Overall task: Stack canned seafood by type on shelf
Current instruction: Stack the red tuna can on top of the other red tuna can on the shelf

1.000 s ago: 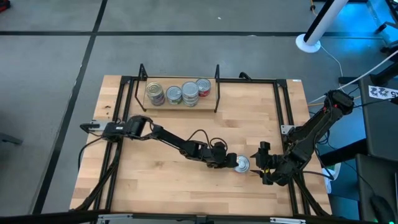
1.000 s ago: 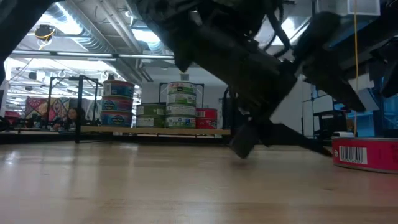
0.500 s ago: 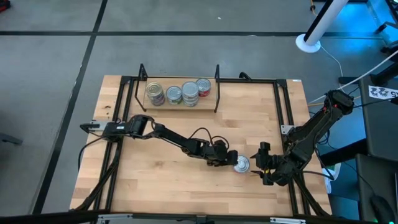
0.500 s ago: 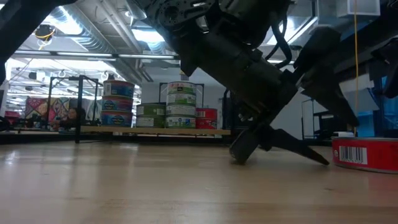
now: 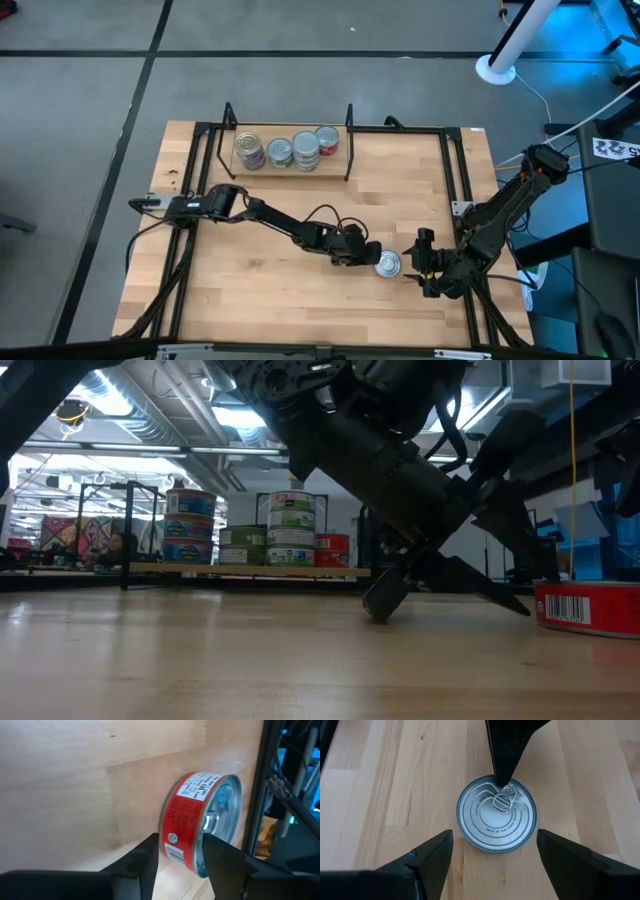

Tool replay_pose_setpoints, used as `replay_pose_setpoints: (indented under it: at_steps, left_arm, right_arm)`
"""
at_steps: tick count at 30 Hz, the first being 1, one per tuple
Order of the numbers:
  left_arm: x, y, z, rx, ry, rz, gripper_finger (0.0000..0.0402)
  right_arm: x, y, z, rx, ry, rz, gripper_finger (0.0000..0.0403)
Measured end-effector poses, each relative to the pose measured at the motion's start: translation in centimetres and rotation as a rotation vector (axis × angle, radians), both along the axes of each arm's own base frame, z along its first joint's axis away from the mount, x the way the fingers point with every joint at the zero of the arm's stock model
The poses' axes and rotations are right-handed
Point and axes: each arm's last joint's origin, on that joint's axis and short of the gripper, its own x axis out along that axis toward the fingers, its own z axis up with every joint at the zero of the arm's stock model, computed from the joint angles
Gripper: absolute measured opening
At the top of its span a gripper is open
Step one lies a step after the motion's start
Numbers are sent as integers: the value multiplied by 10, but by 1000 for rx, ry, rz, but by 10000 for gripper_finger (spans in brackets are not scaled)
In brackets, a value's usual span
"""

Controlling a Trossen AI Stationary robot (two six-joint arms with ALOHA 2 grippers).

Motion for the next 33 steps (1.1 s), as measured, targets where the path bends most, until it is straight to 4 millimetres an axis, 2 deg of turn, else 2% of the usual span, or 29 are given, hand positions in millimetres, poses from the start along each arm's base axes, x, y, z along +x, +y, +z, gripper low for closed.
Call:
replay_pose_setpoints:
  at_steps: [9,24,33]
  left_arm:
    - [0,4,-1,16,17,-9,109]
    - [1,9,-1,65,6,-31,16]
    - [3,13,0,78,-20,-48,2]
  right_arm:
    - [0,0,0,0,0,0,289]
    - [0,0,0,0,0,0,289]
    - [-1,0,0,5,19,24,289]
